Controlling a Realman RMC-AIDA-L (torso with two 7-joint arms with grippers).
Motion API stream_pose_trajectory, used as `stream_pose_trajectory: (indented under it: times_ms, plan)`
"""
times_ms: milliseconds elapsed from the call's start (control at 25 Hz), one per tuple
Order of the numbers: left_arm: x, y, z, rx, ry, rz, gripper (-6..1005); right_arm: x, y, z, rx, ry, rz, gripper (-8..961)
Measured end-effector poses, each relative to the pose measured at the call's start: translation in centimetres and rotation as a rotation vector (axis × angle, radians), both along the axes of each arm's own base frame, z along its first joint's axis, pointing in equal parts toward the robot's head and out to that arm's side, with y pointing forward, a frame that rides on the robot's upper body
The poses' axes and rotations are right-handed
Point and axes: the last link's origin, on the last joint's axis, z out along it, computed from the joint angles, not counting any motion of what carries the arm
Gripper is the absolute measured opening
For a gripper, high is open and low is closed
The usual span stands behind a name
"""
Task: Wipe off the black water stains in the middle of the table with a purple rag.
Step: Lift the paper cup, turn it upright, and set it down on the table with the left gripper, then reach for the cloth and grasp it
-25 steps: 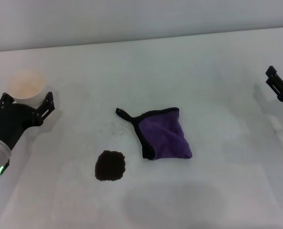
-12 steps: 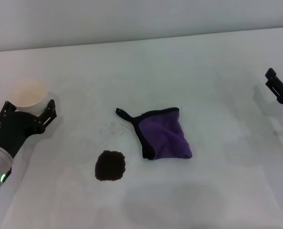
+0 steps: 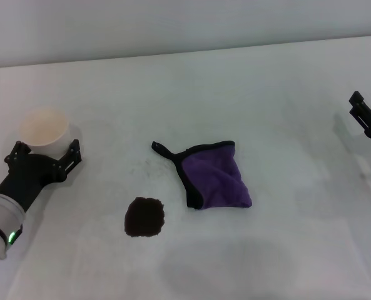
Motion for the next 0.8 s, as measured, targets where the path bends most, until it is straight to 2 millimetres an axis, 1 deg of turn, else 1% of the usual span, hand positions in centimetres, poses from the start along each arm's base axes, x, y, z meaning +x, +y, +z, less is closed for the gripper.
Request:
stream_pose_trajectory:
  times_ms: [160, 440, 800]
  plan:
    - [0.0, -0.4, -0.3, -0.006, -0.006, 0.005, 872, 0.0, 0.1, 0.1, 0.004, 0.000, 0.000, 819]
    - [0.1, -2.0, -0.3, 0.022, 0.011, -0.041, 872, 0.0, 0.1, 0.1, 0.006, 0.000, 0.001, 818]
    - [-1.0, -3.8, -0.4, 0.027, -0.003, -0.002, 872, -0.1, 0.2, 0.2, 0.008, -0.002, 0.006, 817]
